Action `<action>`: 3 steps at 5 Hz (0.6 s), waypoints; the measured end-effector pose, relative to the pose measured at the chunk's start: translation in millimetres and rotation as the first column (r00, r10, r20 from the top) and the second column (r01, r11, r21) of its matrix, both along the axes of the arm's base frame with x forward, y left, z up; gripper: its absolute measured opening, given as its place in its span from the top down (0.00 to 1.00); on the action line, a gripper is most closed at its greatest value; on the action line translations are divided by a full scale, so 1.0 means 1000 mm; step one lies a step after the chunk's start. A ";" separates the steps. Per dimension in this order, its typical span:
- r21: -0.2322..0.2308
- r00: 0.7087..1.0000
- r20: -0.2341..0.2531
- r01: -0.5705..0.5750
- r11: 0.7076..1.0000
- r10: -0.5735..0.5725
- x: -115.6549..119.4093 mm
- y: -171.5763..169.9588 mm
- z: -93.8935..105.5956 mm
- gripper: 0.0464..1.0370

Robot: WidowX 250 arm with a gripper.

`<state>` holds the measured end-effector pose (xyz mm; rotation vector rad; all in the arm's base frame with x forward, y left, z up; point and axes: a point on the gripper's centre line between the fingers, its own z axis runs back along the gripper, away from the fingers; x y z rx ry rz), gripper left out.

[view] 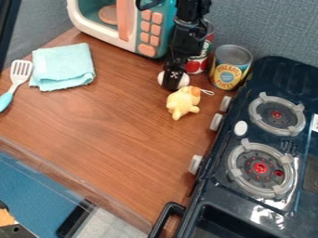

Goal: Moved the white object from the upper side of the table to the lower side of the table

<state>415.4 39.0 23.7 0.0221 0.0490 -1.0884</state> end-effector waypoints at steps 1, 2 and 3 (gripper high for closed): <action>-0.041 1.000 -0.011 0.011 0.999 -0.011 -0.001 0.003 -0.009 0.04; -0.052 1.000 0.018 0.000 0.999 0.001 0.002 0.004 -0.011 0.09; -0.059 0.999 0.021 -0.036 0.998 0.038 0.000 0.006 -0.015 0.35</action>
